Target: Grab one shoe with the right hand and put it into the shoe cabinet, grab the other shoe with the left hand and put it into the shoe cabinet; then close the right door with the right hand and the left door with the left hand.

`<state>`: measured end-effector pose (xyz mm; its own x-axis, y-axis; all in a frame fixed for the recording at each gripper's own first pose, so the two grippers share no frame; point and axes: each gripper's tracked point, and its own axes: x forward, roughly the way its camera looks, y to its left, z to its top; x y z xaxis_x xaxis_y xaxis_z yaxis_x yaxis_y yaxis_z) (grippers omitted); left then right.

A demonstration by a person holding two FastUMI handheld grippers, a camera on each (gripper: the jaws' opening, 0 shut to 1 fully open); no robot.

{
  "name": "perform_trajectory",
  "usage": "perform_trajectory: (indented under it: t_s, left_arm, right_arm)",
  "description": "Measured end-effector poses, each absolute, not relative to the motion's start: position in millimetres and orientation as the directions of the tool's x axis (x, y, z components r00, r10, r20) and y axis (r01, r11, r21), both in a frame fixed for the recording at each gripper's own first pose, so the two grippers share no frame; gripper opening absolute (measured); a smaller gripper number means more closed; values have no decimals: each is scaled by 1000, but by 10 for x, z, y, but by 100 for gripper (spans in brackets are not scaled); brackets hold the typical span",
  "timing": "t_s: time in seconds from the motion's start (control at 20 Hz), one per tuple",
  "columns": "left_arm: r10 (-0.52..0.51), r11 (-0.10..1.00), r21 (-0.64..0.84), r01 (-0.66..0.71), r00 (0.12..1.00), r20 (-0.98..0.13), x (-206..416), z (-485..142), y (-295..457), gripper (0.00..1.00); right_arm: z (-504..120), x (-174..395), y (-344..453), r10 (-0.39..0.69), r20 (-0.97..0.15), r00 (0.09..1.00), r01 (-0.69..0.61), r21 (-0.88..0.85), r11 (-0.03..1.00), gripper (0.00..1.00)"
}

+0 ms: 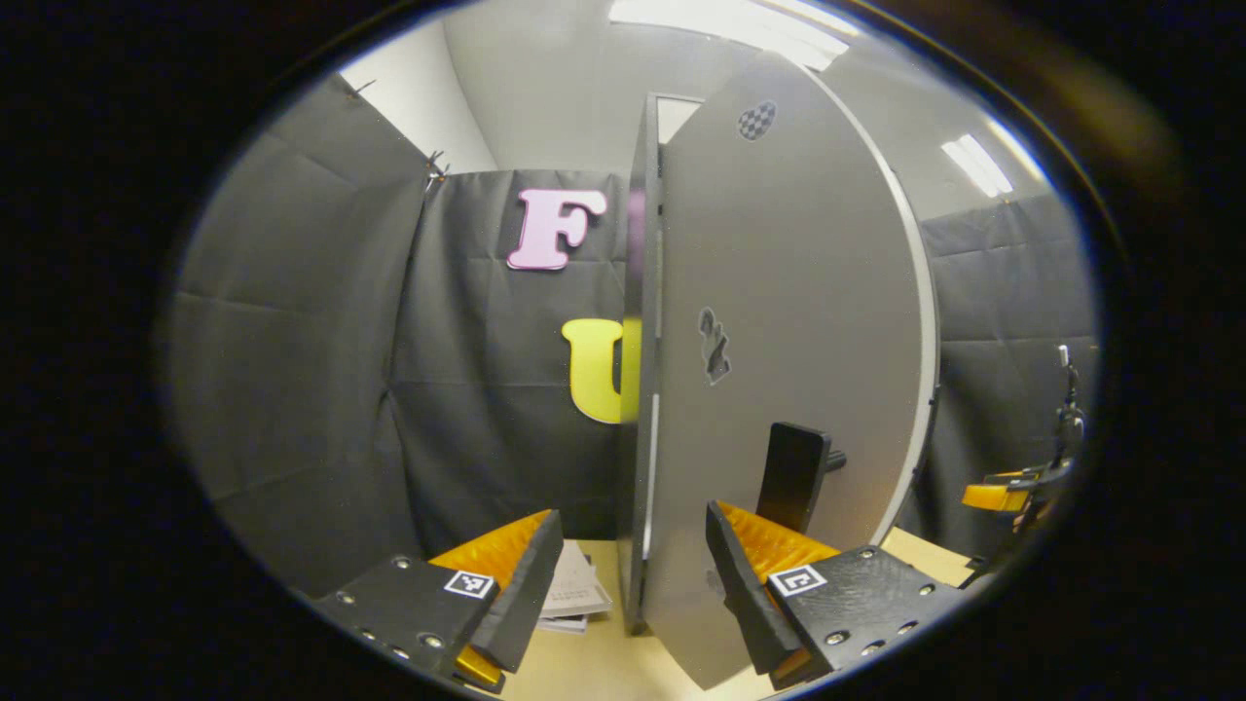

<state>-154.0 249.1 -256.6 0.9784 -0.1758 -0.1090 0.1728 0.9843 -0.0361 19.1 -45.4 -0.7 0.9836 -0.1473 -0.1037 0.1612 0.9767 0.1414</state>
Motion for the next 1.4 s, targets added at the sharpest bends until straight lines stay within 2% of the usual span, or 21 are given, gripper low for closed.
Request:
perform_trajectory:
  t_s: [0.2,0.4,0.5,0.55,0.6,0.65,0.7,0.85,1.0,1.15,1.2,1.4]
  left_arm:
    - [-180,984,-24,178,978,-105,-1495,-2558,2115,92]
    - [-171,985,-9,171,984,-50,-1359,-2451,1715,93]
    - [-217,974,-73,214,976,-35,-1241,-2509,1411,93]
    - [-248,963,-119,241,968,-42,-1204,-2556,1259,86]
    - [-273,951,-166,262,961,-44,-1211,-2600,1132,86]
    - [-290,940,-199,277,956,-36,-1241,-2601,1044,94]
    - [-302,933,-213,290,953,-24,-1285,-2577,994,93]
    - [-297,941,-169,292,955,-8,-1418,-2501,1043,92]
    - [-286,947,-147,287,958,24,-1493,-2411,1181,86]
    - [-254,959,-111,262,964,78,-1671,-2316,1341,86]
    - [-244,963,-100,252,966,85,-1731,-2320,1384,86]
    - [-193,974,-107,202,977,85,-1913,-2471,1590,86]
  right_arm:
    - [-57,61,-454,-135,-97,986,150,158,976,98]
    - [-227,-190,-645,-194,-118,974,212,165,963,98]
    - [-252,-306,-762,-228,-116,967,247,187,951,98]
    - [-248,-349,-815,-244,-111,963,262,192,946,98]
    - [-221,-387,-838,-251,-103,963,266,192,945,98]
    - [-187,-412,-864,-258,-89,962,271,185,945,98]
    - [-143,-453,-911,-272,-73,959,281,170,945,98]
    - [-69,-525,-981,-297,-44,954,300,147,943,98]
    - [-21,-512,-982,-297,-31,954,299,134,945,98]
    - [66,-450,-903,-285,-7,959,284,116,952,98]
    - [124,-419,-860,-277,4,961,274,119,954,100]
    - [334,-304,-695,-248,67,967,239,112,964,98]
